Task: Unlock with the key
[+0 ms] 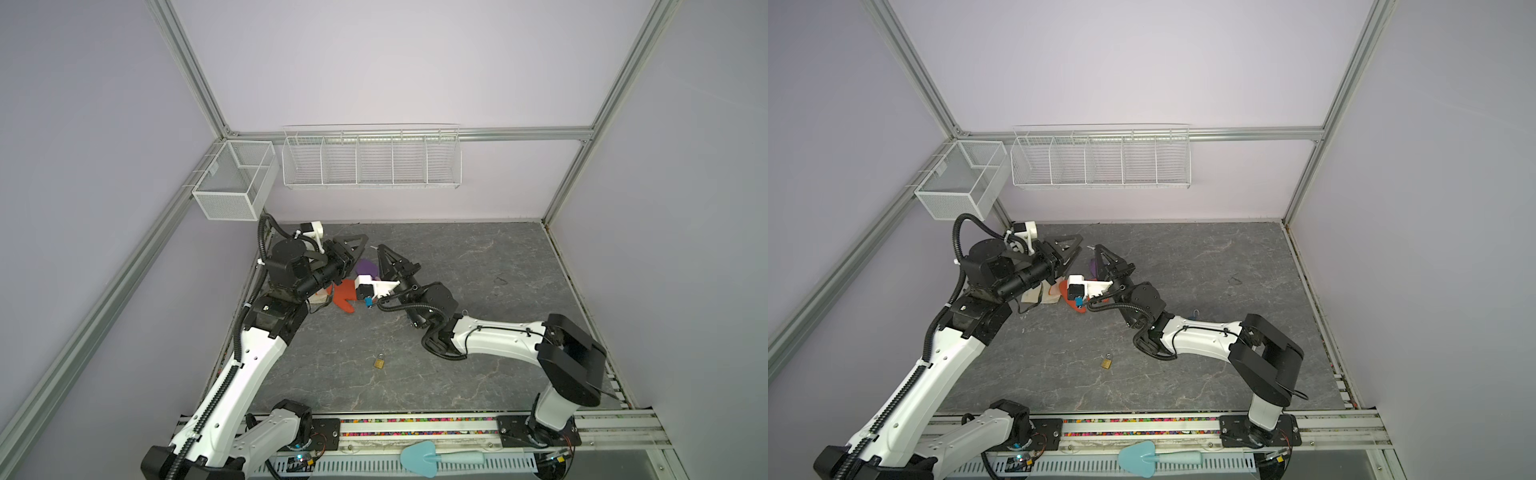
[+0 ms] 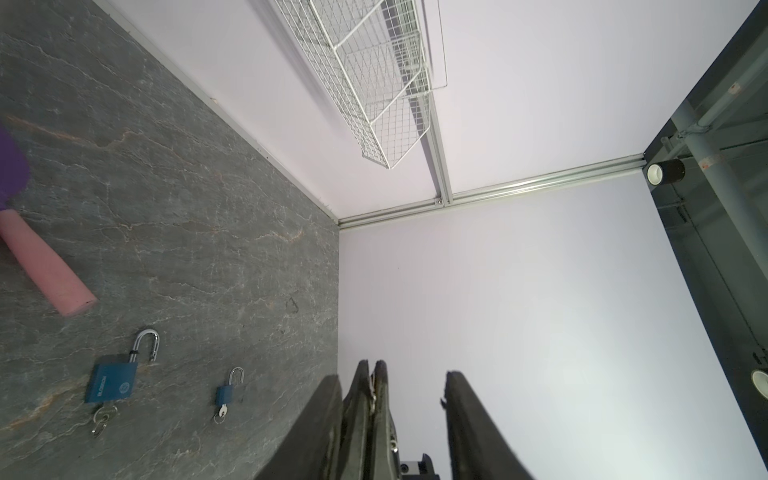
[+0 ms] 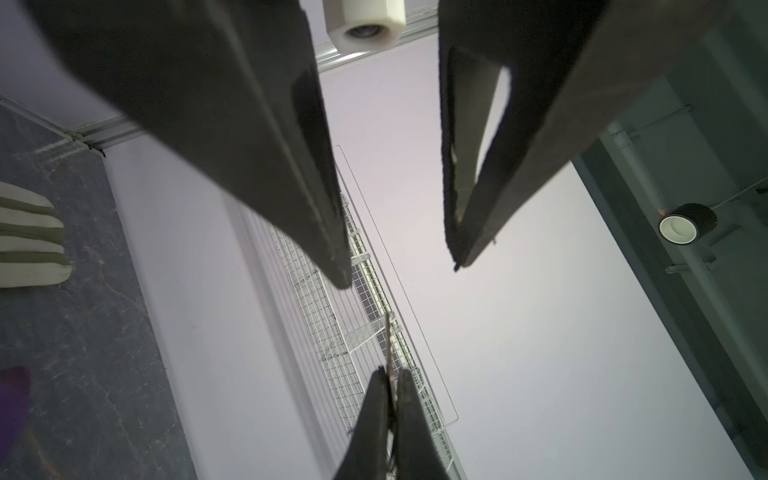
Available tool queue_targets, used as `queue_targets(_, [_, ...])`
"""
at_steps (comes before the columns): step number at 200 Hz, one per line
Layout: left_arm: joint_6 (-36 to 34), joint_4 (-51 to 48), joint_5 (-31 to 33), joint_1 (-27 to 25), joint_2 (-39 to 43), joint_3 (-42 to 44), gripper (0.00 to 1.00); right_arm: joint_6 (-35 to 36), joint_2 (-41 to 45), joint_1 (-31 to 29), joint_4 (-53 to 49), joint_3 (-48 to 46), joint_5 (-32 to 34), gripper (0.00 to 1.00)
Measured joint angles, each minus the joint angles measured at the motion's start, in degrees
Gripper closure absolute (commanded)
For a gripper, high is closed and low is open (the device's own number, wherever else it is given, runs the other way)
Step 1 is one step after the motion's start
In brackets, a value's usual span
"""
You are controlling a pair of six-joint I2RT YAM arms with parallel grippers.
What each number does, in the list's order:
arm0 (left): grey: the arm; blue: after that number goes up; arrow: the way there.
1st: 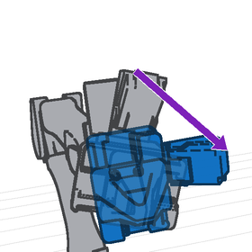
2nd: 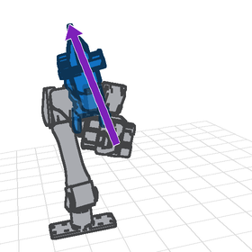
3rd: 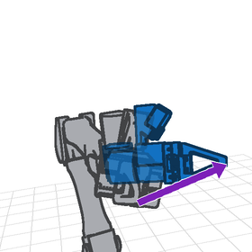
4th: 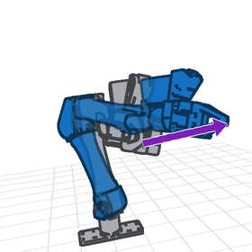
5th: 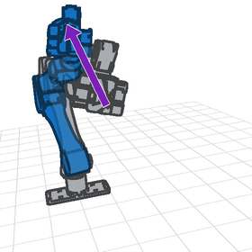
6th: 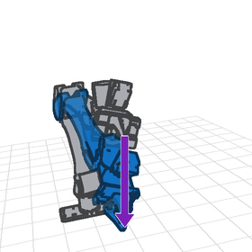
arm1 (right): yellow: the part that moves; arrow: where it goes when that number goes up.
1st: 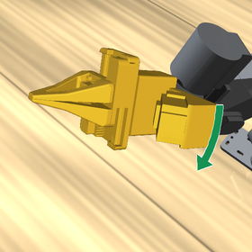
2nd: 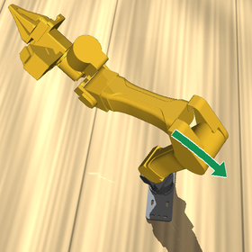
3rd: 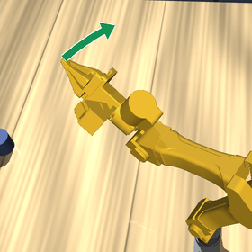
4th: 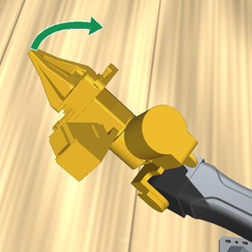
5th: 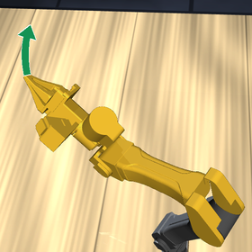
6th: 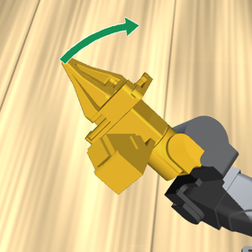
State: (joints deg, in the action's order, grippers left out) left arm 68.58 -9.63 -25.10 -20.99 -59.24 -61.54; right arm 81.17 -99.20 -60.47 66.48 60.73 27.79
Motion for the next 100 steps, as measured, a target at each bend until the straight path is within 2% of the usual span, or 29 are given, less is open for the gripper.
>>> queue_targets(25, [-1.90,-0.83,-2.49,0.00,-0.68,-0.02,0.64,2.40,-1.38,-0.42,1.20,1.11,0.00,0.94])
queue_targets(75, [-4.72,-2.54,-4.72,0.00,-0.72,-0.74,0.81,4.31,-2.73,-0.57,1.11,2.29,-0.15,0.94])
queue_targets(100, [-6.38,-4.13,-4.68,0.00,-0.92,-1.68,0.81,5.03,-2.73,-0.63,1.22,2.29,-0.17,0.94])
